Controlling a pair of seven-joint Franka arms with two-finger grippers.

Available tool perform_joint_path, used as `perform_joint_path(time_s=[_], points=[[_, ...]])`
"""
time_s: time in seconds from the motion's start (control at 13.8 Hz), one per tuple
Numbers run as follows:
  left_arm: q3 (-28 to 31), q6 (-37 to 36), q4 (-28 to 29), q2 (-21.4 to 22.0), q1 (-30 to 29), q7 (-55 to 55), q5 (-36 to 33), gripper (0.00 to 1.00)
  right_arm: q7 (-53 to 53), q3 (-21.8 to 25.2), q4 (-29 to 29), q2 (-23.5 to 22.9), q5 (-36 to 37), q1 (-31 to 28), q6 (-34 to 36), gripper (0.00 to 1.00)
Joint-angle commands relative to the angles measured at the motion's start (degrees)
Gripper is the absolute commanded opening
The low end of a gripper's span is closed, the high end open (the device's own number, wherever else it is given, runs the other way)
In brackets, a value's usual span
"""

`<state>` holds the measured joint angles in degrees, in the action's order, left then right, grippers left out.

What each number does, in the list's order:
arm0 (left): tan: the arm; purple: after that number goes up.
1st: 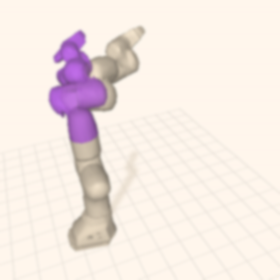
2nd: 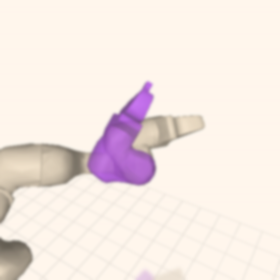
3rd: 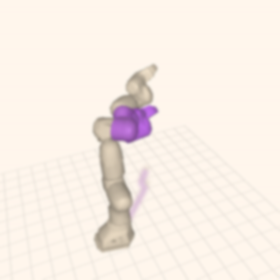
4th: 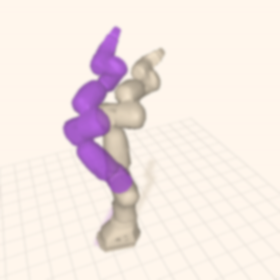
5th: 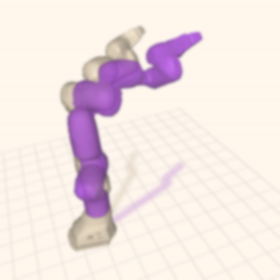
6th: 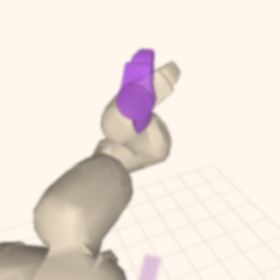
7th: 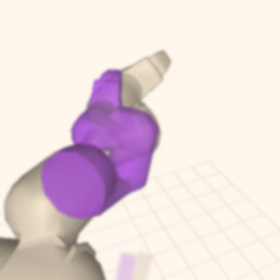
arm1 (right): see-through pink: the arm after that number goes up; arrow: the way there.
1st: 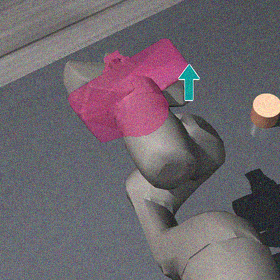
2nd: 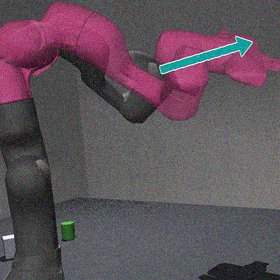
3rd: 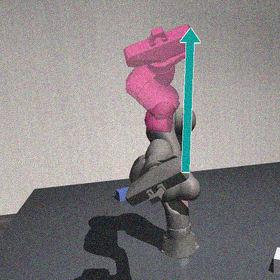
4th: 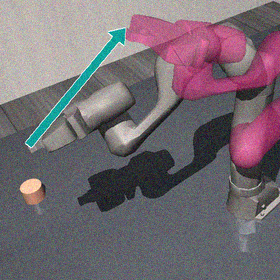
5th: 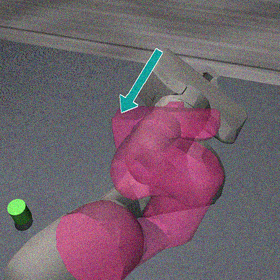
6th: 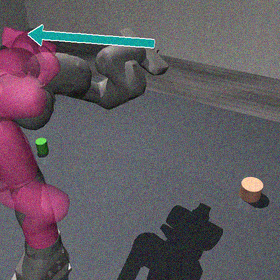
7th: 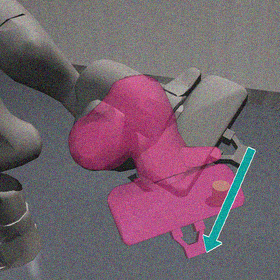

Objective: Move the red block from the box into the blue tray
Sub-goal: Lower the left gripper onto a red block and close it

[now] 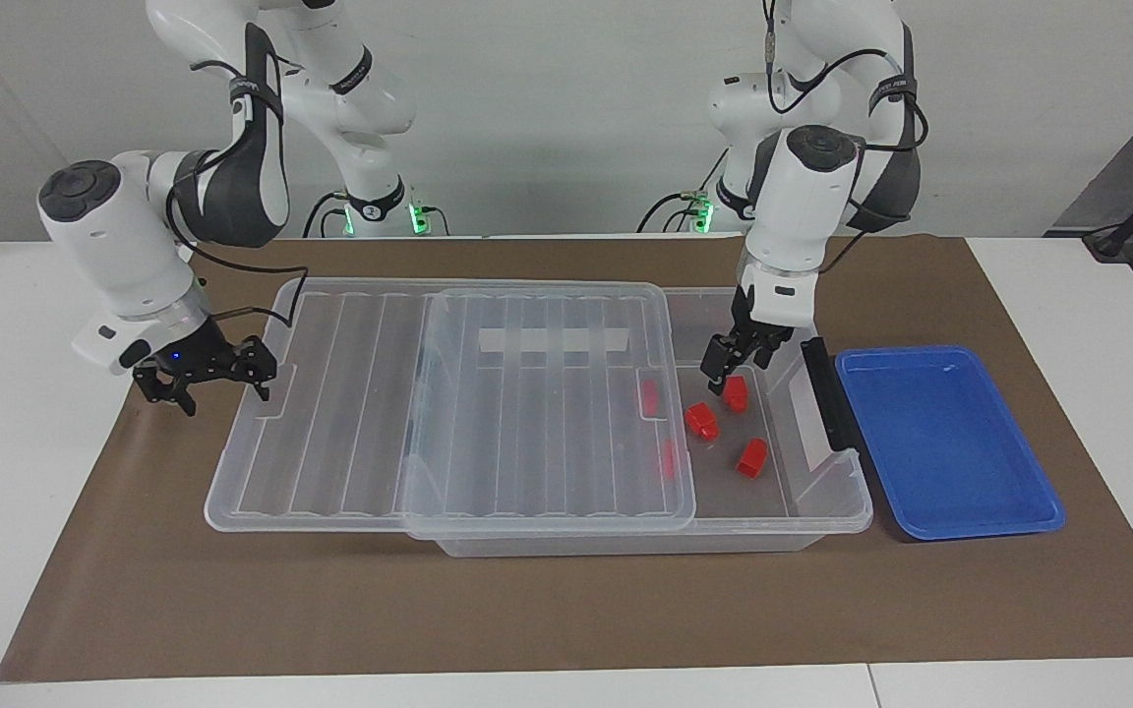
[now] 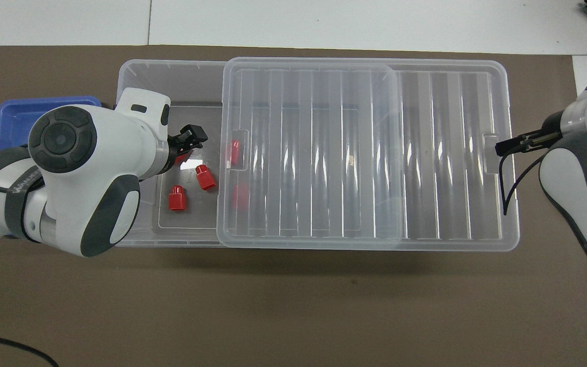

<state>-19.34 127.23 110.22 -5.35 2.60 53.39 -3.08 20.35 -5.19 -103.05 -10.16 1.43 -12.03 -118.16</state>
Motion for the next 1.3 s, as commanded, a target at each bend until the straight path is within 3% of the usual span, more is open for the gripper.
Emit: perform_joint_path(time_s=[0.0,0.29,0.87,1.23], points=[[0.1,2.2,3.0,1.1,-0.2,-0.5,0.2,1.0,3.6,-0.4,-0.1,0.1,0.1,-2.1,-0.8,0.99],[0.1,3.9,4.3,-1.5,0.5,-4.3,-1.2,1.0,3.8,-0.4,0.0,0.1,0.3,-2.4,-1.0,0.99],[-0.1,8.5,4.1,-10.7,3.7,4.3,-15.2,1.0,4.9,-0.3,0.1,0.1,1.0,-3.2,-1.3,0.99],[-0.1,11.8,5.4,-12.0,3.6,4.4,-16.2,0.97,4.4,-0.3,0.3,0.6,1.0,-3.2,-0.7,0.99]])
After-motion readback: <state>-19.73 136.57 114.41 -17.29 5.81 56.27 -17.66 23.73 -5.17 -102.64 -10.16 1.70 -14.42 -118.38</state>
